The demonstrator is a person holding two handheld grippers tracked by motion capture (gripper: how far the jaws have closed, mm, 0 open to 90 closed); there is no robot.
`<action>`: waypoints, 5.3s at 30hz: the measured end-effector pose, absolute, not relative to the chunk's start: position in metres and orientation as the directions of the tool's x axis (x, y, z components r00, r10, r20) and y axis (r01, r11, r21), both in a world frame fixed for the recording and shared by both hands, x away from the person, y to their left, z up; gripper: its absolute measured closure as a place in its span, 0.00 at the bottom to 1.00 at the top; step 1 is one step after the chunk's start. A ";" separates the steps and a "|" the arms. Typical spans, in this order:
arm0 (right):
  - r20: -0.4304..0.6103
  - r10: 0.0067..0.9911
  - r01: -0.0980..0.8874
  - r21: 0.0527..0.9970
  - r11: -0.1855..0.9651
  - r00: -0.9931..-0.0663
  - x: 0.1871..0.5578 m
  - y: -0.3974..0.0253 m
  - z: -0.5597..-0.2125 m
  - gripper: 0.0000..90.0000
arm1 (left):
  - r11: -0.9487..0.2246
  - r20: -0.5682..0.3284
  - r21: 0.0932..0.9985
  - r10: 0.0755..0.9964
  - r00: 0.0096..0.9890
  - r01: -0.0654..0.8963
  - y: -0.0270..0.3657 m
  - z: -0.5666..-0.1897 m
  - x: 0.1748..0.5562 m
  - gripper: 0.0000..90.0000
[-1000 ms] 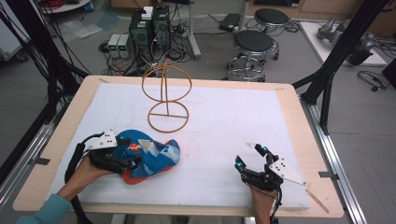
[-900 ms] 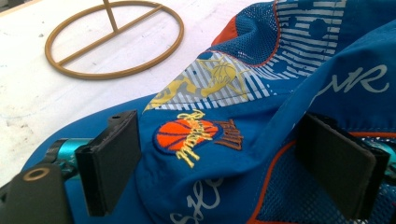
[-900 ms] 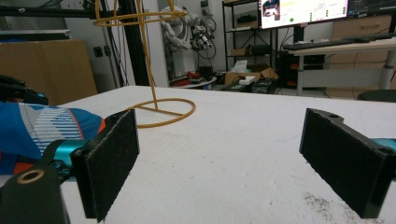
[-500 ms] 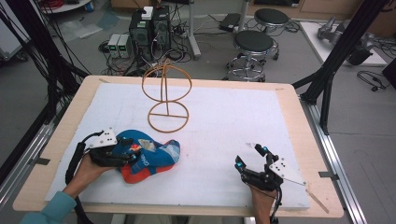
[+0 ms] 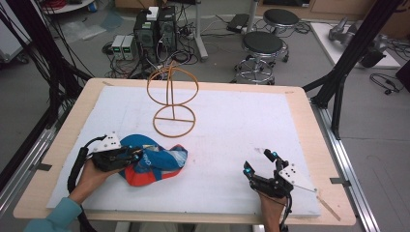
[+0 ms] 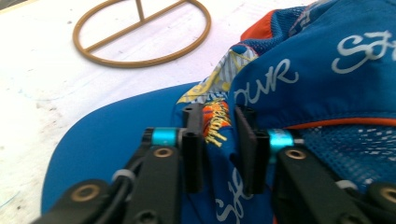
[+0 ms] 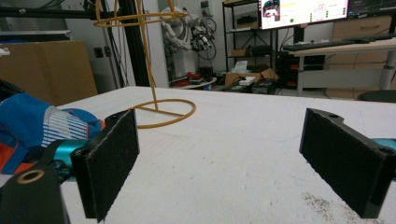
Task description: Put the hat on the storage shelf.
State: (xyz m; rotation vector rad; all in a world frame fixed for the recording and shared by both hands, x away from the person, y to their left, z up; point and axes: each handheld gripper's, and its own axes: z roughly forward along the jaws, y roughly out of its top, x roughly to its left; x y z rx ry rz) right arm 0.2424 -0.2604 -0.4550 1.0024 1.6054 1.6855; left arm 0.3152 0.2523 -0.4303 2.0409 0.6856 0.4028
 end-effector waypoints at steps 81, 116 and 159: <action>0.123 0.835 0.081 0.992 -0.094 -0.536 0.243 -0.261 -0.455 0.12 | 0.022 -0.050 0.999 0.655 0.754 0.048 0.259 -0.248 0.328 0.92; 0.128 0.834 0.087 0.992 -0.095 -0.537 0.244 -0.261 -0.455 0.12 | 0.005 -0.082 0.994 0.705 0.704 0.110 0.190 -0.233 0.430 0.91; 0.125 0.834 0.083 0.992 -0.095 -0.537 0.244 -0.260 -0.455 0.12 | -0.035 -0.145 0.969 0.723 0.675 0.246 0.188 -0.263 0.443 0.46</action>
